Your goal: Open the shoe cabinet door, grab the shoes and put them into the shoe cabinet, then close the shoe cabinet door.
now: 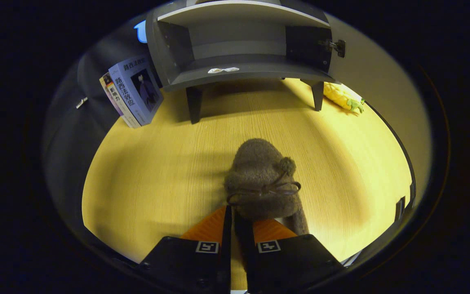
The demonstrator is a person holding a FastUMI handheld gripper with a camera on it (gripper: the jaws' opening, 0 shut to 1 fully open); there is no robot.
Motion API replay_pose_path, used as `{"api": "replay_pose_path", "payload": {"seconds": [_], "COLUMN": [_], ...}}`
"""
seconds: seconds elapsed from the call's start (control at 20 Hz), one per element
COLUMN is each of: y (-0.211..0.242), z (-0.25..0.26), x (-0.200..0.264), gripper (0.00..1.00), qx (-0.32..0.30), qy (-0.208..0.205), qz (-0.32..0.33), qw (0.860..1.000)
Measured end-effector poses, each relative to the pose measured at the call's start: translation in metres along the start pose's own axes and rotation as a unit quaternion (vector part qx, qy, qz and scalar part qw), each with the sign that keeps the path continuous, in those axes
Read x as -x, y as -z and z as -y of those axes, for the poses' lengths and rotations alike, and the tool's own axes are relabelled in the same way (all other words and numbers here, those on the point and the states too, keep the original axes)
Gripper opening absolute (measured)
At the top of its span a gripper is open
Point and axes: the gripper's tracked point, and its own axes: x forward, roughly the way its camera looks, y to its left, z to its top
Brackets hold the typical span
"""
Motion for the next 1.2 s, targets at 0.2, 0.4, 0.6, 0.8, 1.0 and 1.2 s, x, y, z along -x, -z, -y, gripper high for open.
{"api": "replay_pose_path", "payload": {"seconds": [0.2, 0.4, 0.6, 0.8, 1.0, 1.2], "y": [-0.006, -0.018, -0.023, -0.027, -0.024, -0.045], "z": [0.004, 0.004, 0.006, 0.009, 0.014, 0.014], "x": [-0.016, -0.029, -0.032, -0.036, -0.03, 0.005], "gripper": [0.2, 0.2, 0.17, 0.05, 0.06, 0.05], "qx": [0.01, 0.023, 0.047, 0.041, 0.046, 0.036], "qy": [0.0, -0.001, 0.0, 0.006, 0.015, 0.014], "qz": [0.029, 0.08, 0.115, 0.124, 0.111, 0.121], "qw": [1.0, 0.997, 0.992, 0.991, 0.993, 0.992]}}
